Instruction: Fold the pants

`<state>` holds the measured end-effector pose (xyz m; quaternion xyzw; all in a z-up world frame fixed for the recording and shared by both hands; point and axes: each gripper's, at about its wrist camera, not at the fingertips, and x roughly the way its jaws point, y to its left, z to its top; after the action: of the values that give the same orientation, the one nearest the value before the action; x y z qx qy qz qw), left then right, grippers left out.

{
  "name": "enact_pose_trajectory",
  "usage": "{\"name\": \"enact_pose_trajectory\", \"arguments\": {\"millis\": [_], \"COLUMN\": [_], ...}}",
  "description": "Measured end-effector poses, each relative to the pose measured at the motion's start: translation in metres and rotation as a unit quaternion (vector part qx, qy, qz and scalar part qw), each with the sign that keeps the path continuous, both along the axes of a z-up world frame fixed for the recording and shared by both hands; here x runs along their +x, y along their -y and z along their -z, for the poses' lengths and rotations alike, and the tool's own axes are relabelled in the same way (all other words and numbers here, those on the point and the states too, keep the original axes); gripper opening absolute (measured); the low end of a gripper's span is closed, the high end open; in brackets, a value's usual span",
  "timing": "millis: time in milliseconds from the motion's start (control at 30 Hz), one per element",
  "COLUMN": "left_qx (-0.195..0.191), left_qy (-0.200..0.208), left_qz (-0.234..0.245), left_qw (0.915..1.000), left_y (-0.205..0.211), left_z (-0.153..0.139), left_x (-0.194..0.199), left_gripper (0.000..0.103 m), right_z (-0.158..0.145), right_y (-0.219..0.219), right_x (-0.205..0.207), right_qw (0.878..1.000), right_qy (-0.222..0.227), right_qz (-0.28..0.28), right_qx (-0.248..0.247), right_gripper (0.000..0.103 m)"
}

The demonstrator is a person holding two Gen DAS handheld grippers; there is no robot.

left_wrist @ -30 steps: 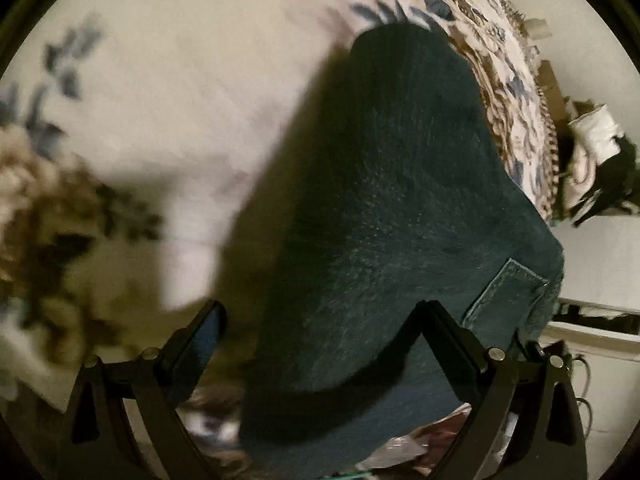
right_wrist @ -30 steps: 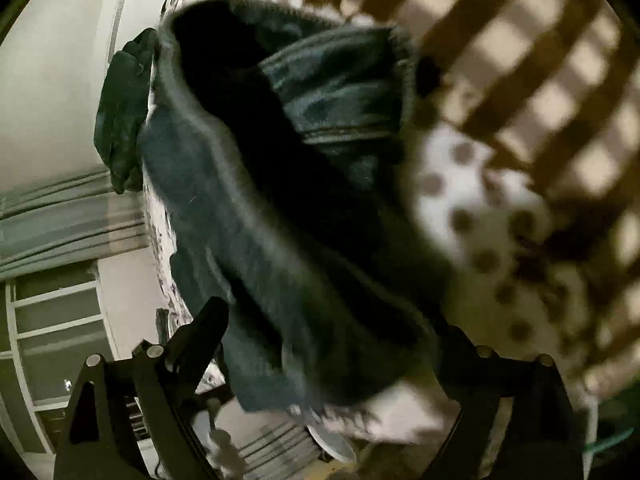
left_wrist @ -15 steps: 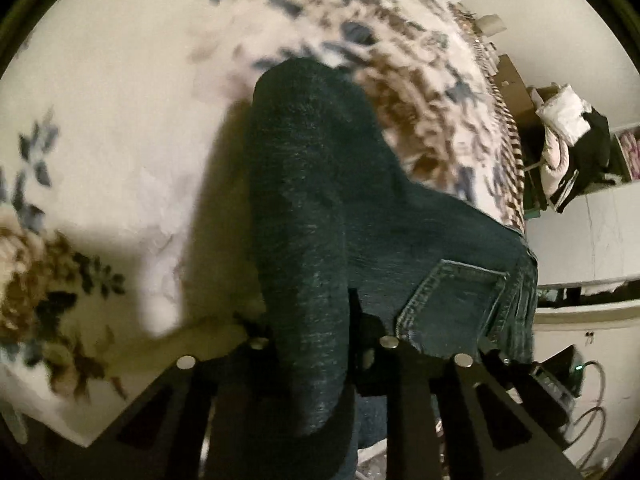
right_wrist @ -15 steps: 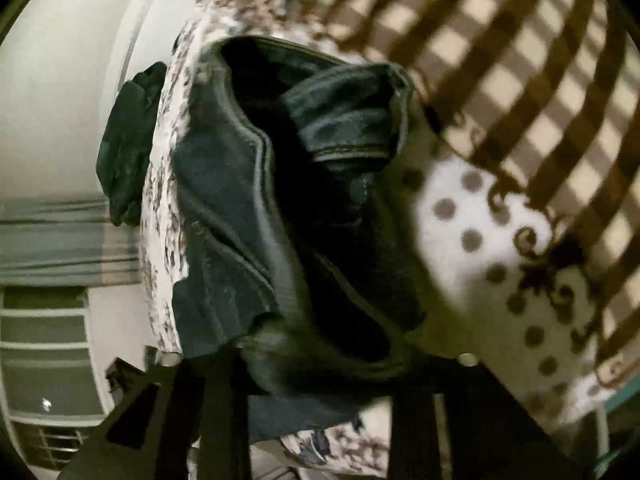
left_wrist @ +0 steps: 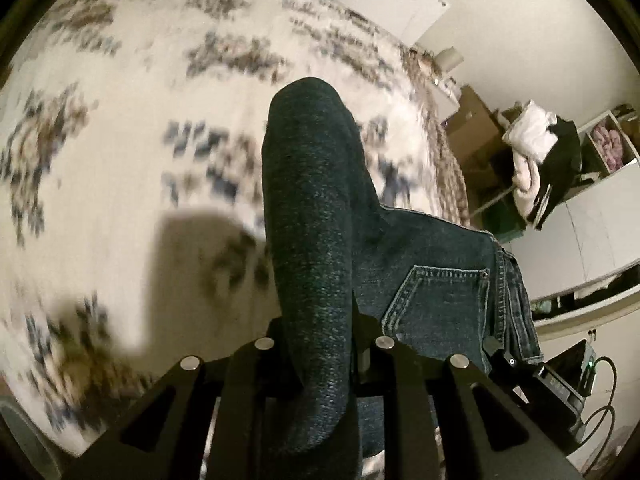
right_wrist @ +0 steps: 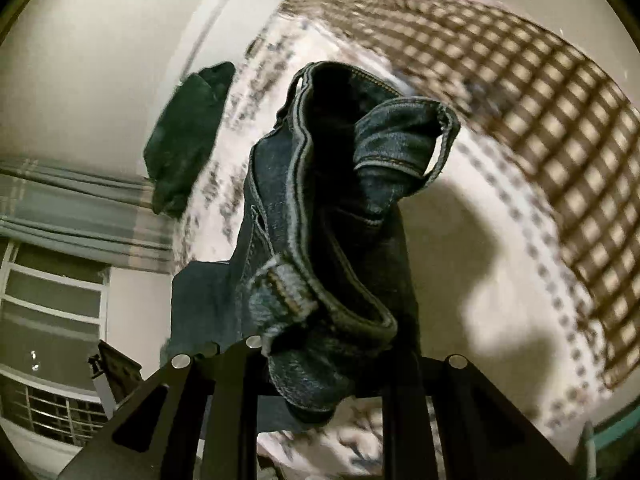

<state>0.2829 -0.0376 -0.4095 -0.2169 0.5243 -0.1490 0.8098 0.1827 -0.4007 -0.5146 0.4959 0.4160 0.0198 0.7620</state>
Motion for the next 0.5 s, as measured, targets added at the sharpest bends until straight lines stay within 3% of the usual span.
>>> {"name": "enact_pose_trajectory", "arguments": {"millis": [200,500], "left_qx": [0.014,0.045], "left_qy": [0.023,0.029], "left_qz": [0.017,0.042], "left_qw": [0.9995,0.9977], "left_y": [-0.014,-0.033], "left_z": [-0.001,0.037], "left_x": [0.111,0.257], "left_gripper": [0.014,0.014], "right_z": [-0.011,0.03], "right_y": [-0.019,-0.041], "right_x": [0.102,0.278], "right_qw": [1.0,0.999], "right_qy": [0.028,0.036], "right_qz": [0.01,0.02], "right_qx": [-0.002,-0.012], "right_gripper": [0.02,0.02]}}
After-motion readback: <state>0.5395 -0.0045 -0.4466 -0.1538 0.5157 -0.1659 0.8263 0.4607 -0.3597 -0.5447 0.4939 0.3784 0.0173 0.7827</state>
